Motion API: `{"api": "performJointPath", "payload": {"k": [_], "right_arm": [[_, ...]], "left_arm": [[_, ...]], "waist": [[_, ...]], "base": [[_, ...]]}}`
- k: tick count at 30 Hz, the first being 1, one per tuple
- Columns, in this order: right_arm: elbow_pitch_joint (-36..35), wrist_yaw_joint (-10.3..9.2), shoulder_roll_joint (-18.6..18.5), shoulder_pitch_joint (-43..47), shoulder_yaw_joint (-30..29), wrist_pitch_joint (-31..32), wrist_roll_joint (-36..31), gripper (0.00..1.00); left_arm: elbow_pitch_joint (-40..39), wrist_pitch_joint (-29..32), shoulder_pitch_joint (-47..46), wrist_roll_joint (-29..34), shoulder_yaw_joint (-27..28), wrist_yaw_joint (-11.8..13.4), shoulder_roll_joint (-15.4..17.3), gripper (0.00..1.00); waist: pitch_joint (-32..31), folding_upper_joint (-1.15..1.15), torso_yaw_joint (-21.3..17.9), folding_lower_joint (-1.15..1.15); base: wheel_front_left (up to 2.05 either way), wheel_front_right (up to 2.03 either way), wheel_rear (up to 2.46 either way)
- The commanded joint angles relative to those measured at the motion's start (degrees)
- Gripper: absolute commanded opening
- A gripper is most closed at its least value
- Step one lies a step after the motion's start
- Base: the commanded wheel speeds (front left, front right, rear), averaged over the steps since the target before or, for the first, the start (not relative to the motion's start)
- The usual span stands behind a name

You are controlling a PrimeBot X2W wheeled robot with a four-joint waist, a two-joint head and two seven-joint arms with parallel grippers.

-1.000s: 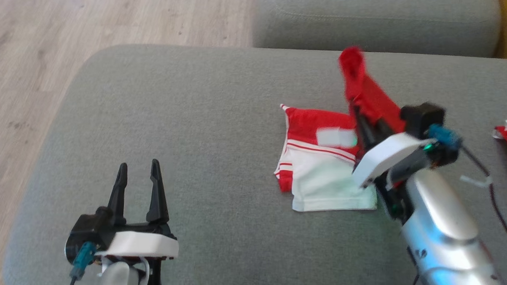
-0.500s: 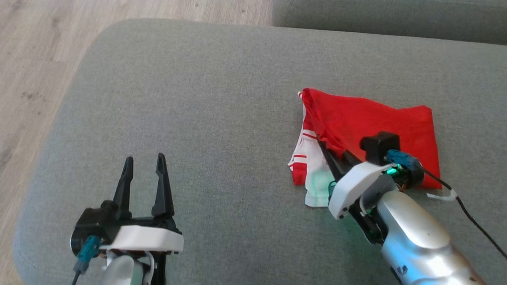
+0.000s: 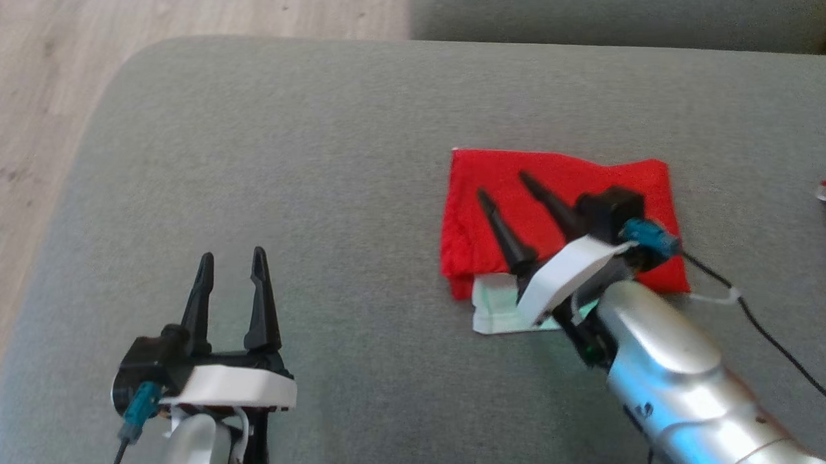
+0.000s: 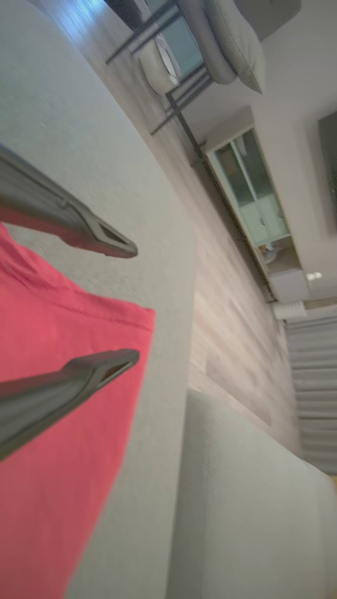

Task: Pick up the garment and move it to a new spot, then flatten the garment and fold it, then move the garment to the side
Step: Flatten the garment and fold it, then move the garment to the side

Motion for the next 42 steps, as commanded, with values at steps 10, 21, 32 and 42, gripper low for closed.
{"api": "performJointPath", "payload": {"k": [10,21,32,42], "right_arm": [[-11.81,0.39,0.73,5.59,-22.73,-2.17,-18.10,1.00],[-24.31,0.39,0.73,18.03,-31.27,-2.19,-22.15,1.00],[-25.96,0.39,0.73,19.97,-31.87,-2.19,-21.84,1.00],[-16.62,0.39,0.73,11.91,-30.66,2.95,-20.34,1.00]], "left_arm": [[-3.87,-0.29,-2.00,1.36,3.61,-0.14,0.29,1.00],[-2.84,-0.29,-1.53,2.03,2.78,1.01,0.28,1.00],[-2.38,-0.29,-1.53,2.05,1.61,1.69,0.28,1.00],[-2.54,-0.29,-4.21,1.93,0.33,1.34,0.28,1.00]], "waist": [[-1.02,0.00,-8.39,0.00],[-1.10,0.00,-11.54,0.00],[0.16,0.00,-11.24,0.00],[4.83,0.00,-7.15,0.00]], "base": [[0.00,0.00,0.00],[0.00,0.00,0.00],[0.00,0.00,0.00],[0.00,0.00,0.00]]}}
